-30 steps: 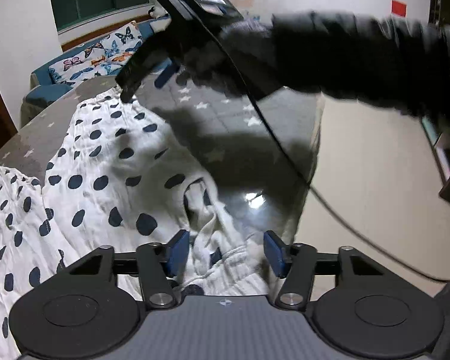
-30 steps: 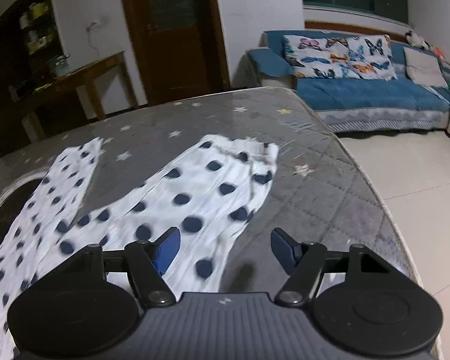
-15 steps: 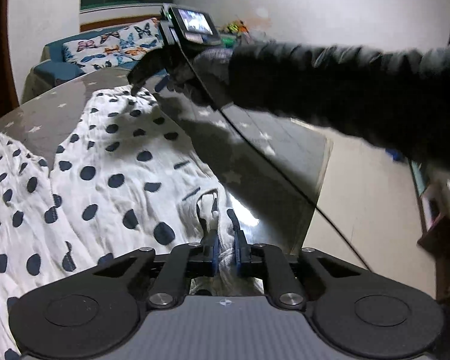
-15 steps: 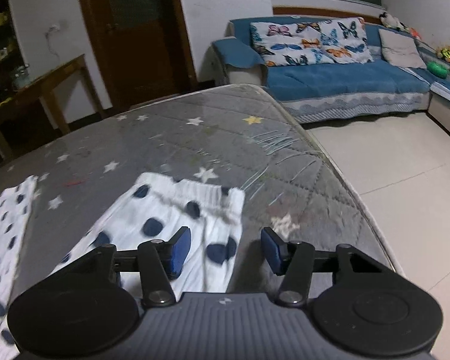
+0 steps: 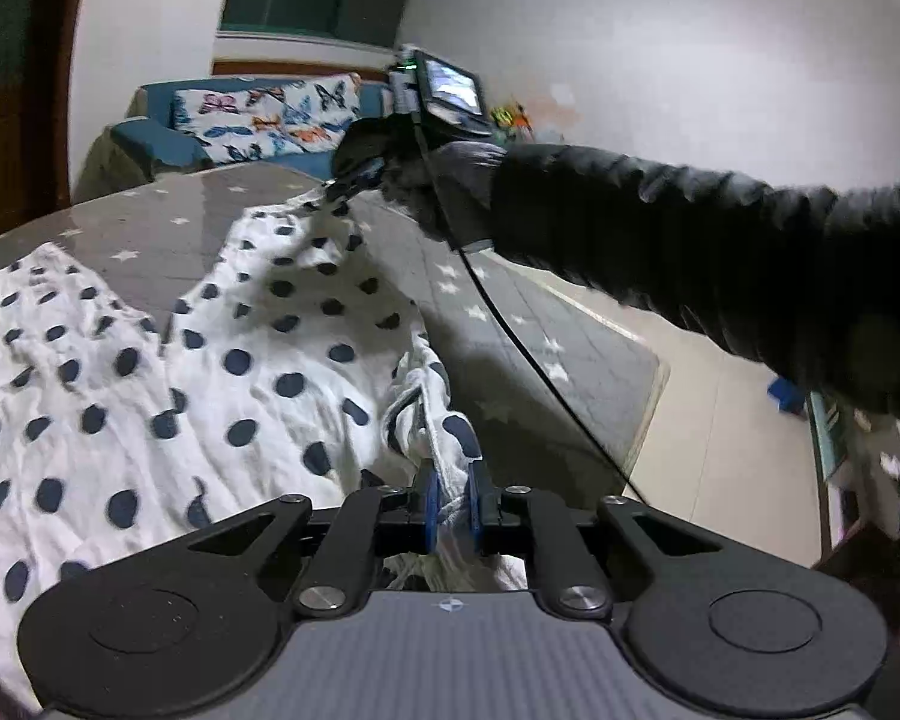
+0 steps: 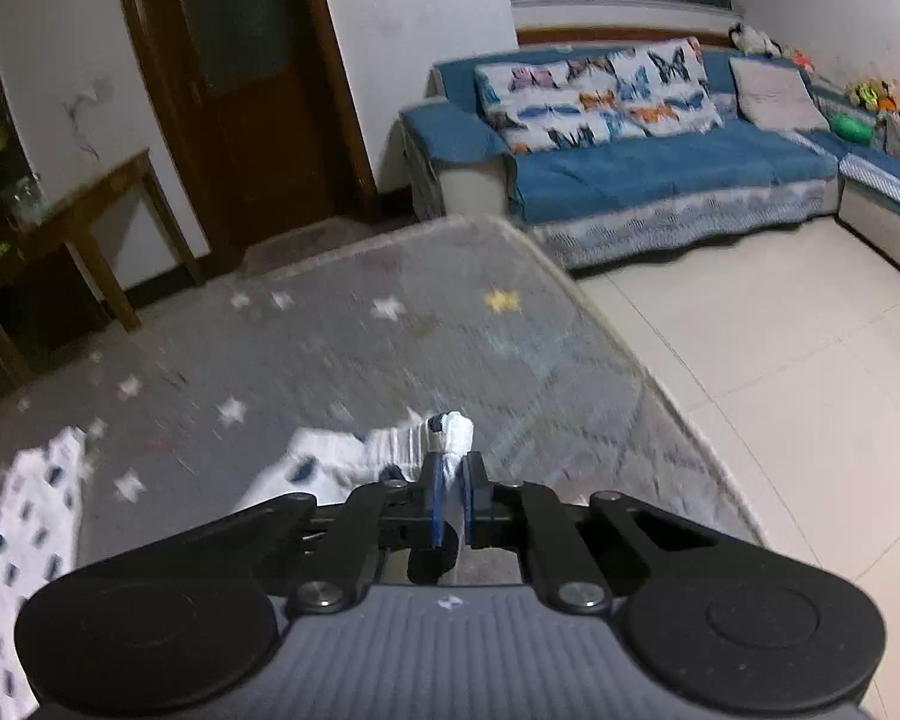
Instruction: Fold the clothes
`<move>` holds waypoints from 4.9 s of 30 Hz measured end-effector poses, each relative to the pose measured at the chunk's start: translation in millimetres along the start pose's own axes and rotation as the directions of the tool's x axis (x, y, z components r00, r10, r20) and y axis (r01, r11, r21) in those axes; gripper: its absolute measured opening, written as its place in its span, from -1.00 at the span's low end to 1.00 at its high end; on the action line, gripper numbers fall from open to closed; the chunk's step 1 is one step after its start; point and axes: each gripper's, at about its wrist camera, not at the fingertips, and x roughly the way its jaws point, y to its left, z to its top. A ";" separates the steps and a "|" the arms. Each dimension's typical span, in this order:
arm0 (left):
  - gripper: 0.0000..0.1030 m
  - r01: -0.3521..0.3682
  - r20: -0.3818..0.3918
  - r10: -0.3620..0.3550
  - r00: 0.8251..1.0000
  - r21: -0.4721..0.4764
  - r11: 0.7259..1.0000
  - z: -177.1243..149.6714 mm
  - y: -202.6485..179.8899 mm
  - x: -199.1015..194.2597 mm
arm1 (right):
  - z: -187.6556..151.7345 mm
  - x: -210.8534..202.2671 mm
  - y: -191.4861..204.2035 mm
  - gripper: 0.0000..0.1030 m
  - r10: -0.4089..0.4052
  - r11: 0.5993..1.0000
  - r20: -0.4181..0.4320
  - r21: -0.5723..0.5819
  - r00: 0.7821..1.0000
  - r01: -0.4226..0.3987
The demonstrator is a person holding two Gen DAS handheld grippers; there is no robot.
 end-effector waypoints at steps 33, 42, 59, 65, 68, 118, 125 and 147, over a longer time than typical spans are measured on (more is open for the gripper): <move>-0.81 -0.183 0.134 0.268 0.954 -0.445 0.876 -88.1 95.6 -133.5 | -3.4 60.9 370.0 -0.69 0.228 0.915 -0.113 -0.315 0.967 -0.252; -0.74 -0.208 0.117 0.280 0.953 -0.421 0.883 -91.9 92.7 -135.1 | -7.1 22.7 357.2 -0.41 0.236 0.853 -0.147 -0.443 0.961 -0.277; -0.38 -0.357 0.155 0.433 0.888 -0.360 0.862 -64.9 85.2 -159.6 | -73.7 -33.7 211.2 -0.30 0.242 0.821 -0.303 -0.442 0.922 -0.361; -0.37 -0.318 0.134 0.365 0.921 -0.283 0.905 -36.6 77.8 -121.0 | -100.0 -48.2 173.9 -0.30 0.331 0.814 -0.317 -0.381 0.889 -0.439; -0.36 -0.309 0.110 0.340 0.934 -0.233 0.922 -19.2 77.0 -90.7 | -105.3 -51.4 173.0 -0.30 0.376 0.795 -0.321 -0.369 0.869 -0.481; -0.19 -0.464 -0.103 0.454 0.885 -0.262 0.846 3.2 167.1 9.8 | -118.7 -88.9 135.0 -0.93 0.430 0.758 -0.242 -0.426 0.870 -0.494; -0.19 -0.456 -0.066 0.455 0.888 -0.256 0.852 5.6 159.2 -4.4 | -121.7 -94.2 175.5 -0.62 0.514 0.675 -0.261 -0.464 0.817 -0.573; -0.63 -0.596 -0.085 0.594 0.800 -0.219 0.772 40.5 231.9 30.4 | -136.1 -84.2 184.6 -0.24 0.522 0.671 -0.290 -0.441 0.802 -0.596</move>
